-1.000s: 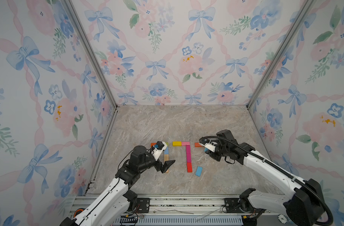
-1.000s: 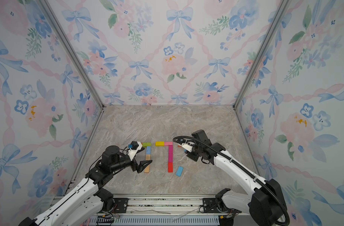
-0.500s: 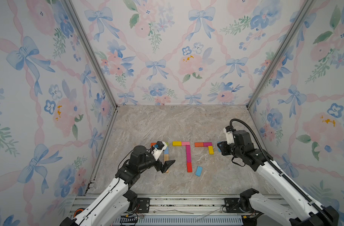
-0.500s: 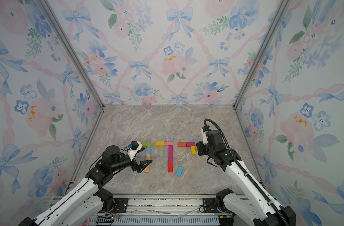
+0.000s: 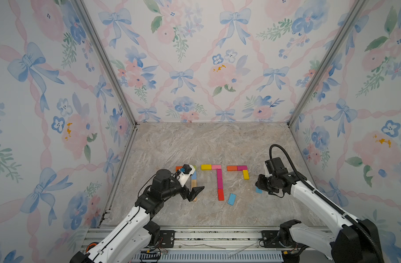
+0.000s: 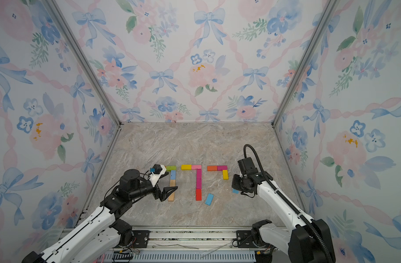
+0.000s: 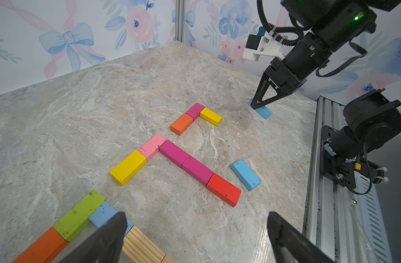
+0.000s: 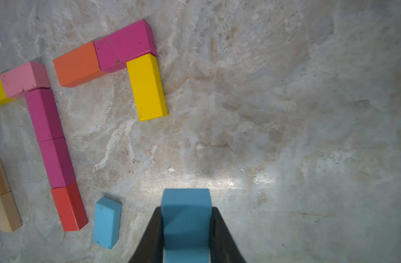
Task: Assemble the number 7 with building blocks
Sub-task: Assemble the building block at the center of the board.
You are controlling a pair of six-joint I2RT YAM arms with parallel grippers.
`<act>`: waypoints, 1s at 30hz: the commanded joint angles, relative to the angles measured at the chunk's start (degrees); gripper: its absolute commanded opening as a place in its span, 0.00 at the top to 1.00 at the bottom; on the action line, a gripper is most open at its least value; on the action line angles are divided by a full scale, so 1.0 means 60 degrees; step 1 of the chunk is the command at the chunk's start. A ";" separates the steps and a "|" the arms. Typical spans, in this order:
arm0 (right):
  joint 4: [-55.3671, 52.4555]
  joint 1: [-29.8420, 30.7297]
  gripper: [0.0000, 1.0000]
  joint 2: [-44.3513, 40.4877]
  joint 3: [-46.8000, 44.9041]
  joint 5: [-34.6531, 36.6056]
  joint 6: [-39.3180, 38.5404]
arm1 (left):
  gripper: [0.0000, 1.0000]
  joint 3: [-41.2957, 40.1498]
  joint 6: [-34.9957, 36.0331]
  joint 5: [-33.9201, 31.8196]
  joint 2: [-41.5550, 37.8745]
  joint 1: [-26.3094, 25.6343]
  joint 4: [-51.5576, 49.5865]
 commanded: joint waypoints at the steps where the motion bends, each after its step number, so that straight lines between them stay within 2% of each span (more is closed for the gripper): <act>1: -0.0114 0.0265 0.86 0.0315 -0.0137 -0.0029 0.0291 | 0.02 0.0007 0.0080 0.0005 0.0032 -0.0073 -0.0041; 10: 0.0226 0.1125 0.86 0.1562 -0.0091 0.0735 0.0377 | 0.02 0.0009 0.0105 0.0031 0.0104 -0.0067 -0.0041; 17: 0.0625 0.1474 0.86 0.2231 0.0018 0.0855 0.0293 | 0.02 0.0007 0.0093 0.0005 0.0101 -0.0063 -0.0053; 30: 0.0919 0.1979 0.88 0.3397 0.0534 0.1343 -0.0515 | 0.02 0.0016 0.0109 -0.0024 0.0147 -0.0079 -0.0082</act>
